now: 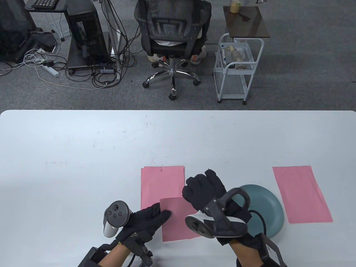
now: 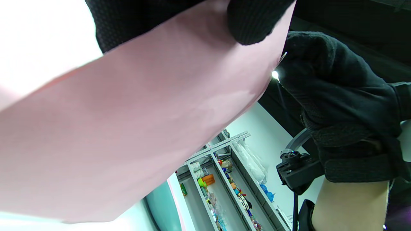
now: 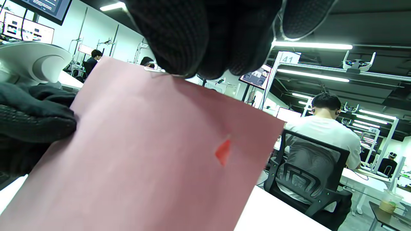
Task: Pinch and push to attach paper clips
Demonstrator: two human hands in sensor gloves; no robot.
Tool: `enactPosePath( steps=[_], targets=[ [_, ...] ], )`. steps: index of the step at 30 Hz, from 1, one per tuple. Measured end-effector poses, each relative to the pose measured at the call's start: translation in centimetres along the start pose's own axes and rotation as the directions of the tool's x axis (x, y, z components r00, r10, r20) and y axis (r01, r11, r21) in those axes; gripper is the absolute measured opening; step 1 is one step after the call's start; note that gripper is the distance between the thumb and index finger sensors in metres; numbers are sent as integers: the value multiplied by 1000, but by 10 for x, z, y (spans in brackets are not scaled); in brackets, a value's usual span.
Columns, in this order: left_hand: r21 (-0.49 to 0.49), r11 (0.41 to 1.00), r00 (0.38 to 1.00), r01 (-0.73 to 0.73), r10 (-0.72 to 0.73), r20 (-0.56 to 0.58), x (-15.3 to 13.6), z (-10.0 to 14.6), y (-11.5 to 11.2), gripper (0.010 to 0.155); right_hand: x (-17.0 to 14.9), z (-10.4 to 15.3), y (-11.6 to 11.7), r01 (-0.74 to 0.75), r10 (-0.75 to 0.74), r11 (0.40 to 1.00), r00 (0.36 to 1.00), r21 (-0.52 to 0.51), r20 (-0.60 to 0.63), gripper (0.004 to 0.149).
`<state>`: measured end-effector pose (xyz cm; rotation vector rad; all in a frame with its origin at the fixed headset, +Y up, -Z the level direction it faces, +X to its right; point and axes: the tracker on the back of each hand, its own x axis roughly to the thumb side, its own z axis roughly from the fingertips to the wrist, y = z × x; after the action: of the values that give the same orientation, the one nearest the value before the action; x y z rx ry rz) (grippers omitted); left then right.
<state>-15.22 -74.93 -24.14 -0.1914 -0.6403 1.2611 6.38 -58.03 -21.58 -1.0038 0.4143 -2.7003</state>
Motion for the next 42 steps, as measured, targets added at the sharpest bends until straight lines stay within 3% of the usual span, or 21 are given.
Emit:
enactPosePath(
  steps=[12,19,26,30,33,37,39,42],
  targets=[
    [5,1000,1000,23,-23,2,0,1,1,42,21,0,-1,-150,150,989,988,-4,27,36],
    [3,1000,1000,29,-29,5,0,1,1,42,21,-1,2,-114,114,993,993,3,37,36],
    [9,1000,1000,27,-27,10,1,1,1,42,-2,1,-2,111,-110,993,994,-28,23,39],
    [9,1000,1000,26,-26,12,1,1,1,42,-19,5,-5,259,-260,965,964,-37,-47,44],
    [8,1000,1000,27,-27,14,1,1,1,42,-28,5,1,395,-391,918,916,27,-91,49],
    [9,999,999,31,-32,20,1,1,1,42,-38,0,16,583,-572,803,812,122,-119,56],
    [11,999,999,32,-33,22,1,1,2,41,-40,-1,20,647,-637,750,763,138,-115,54],
    [11,999,999,34,-34,23,1,1,2,41,-39,-4,24,680,-672,717,733,154,-108,48]
  ],
)
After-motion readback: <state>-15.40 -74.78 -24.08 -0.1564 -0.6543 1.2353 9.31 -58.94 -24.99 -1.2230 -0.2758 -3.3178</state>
